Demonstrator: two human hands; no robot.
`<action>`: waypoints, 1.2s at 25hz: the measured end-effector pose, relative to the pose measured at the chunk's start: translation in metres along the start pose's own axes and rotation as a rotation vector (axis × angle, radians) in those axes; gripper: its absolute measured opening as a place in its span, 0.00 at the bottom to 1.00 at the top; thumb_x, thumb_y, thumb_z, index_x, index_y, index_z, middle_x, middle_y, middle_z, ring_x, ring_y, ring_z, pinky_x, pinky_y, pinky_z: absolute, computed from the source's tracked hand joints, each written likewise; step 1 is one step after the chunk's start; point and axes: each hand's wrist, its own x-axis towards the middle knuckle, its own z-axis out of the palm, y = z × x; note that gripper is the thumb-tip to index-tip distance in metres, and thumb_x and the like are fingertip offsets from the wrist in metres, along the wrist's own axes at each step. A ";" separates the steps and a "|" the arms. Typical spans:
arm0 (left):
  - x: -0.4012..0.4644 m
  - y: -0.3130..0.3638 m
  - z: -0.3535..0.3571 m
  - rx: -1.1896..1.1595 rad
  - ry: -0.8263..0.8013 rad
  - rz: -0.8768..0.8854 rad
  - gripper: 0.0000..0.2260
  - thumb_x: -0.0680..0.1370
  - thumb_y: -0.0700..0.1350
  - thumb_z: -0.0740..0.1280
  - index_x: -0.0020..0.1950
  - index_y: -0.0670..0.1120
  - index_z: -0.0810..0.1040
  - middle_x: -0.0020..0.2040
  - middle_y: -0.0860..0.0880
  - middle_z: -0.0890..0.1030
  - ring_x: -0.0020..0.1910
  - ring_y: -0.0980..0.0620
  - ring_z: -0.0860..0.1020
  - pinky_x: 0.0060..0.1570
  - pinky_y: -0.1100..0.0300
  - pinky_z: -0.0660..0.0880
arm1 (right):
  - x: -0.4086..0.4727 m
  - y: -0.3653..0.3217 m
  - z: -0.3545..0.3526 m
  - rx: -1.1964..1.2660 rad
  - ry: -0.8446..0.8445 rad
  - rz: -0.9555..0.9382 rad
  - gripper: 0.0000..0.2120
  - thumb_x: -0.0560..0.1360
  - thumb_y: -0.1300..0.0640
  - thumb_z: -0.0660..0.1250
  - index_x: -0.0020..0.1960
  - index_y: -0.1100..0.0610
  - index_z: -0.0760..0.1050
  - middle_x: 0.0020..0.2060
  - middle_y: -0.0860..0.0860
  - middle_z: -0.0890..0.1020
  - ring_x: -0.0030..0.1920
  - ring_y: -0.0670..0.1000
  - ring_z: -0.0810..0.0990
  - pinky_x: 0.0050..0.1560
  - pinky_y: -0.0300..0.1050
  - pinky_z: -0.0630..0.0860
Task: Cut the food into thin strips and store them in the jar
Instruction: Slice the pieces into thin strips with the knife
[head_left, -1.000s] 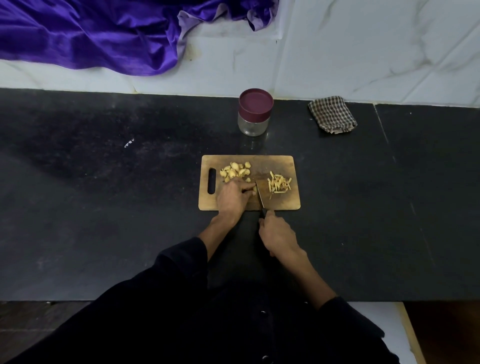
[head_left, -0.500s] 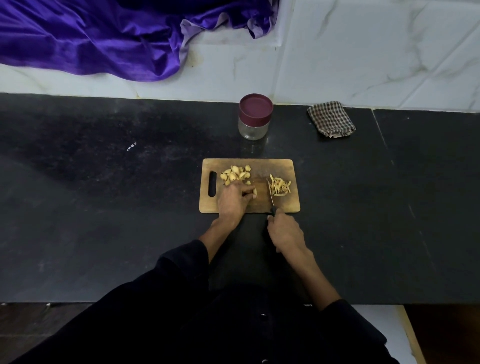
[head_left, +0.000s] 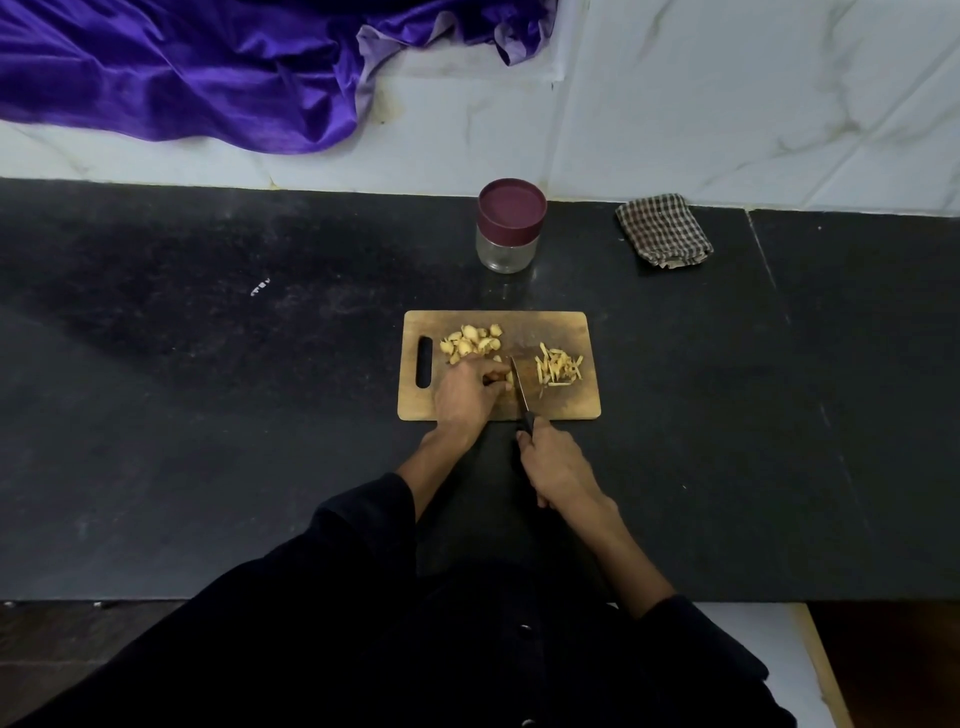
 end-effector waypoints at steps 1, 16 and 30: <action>0.000 0.000 0.000 0.002 -0.001 -0.002 0.12 0.72 0.43 0.73 0.55 0.49 0.82 0.56 0.51 0.81 0.54 0.55 0.78 0.54 0.62 0.74 | 0.001 -0.001 0.001 -0.008 0.001 0.008 0.14 0.84 0.50 0.54 0.63 0.57 0.68 0.50 0.57 0.81 0.46 0.58 0.84 0.50 0.59 0.81; -0.002 0.001 0.002 -0.004 0.010 -0.024 0.12 0.72 0.44 0.73 0.56 0.49 0.82 0.55 0.51 0.81 0.52 0.56 0.78 0.51 0.66 0.72 | 0.006 -0.001 0.000 -0.081 0.031 0.026 0.13 0.84 0.50 0.54 0.61 0.57 0.69 0.54 0.57 0.80 0.50 0.58 0.82 0.52 0.59 0.79; 0.001 -0.007 0.001 -0.094 -0.040 -0.016 0.11 0.72 0.44 0.73 0.54 0.49 0.82 0.52 0.50 0.81 0.48 0.55 0.79 0.46 0.52 0.80 | -0.001 0.001 -0.008 0.019 0.031 0.010 0.13 0.84 0.49 0.55 0.59 0.57 0.70 0.49 0.56 0.80 0.42 0.57 0.84 0.50 0.58 0.81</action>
